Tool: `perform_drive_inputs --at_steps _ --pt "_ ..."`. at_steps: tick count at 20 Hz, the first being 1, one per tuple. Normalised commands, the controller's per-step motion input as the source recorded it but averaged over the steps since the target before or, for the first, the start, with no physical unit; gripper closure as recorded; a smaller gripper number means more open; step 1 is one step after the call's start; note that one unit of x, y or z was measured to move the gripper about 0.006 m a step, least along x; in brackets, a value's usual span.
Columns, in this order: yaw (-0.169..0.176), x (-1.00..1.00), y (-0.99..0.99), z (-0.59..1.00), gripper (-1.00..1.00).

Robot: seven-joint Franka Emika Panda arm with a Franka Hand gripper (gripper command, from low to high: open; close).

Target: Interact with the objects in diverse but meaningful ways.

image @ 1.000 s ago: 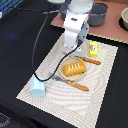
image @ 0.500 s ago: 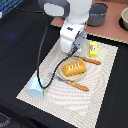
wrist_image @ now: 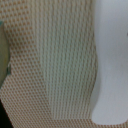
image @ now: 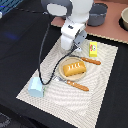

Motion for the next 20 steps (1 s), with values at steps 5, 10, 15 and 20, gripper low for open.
perform_drive_inputs --at_steps 5,10,15,20 --pt "0.000 -0.30 0.32 -0.34 1.00" --pt "-0.003 -0.25 0.23 -0.32 1.00" --pt "-0.007 -0.21 0.18 -0.31 1.00" --pt "-0.009 -0.16 0.13 -0.28 1.00"
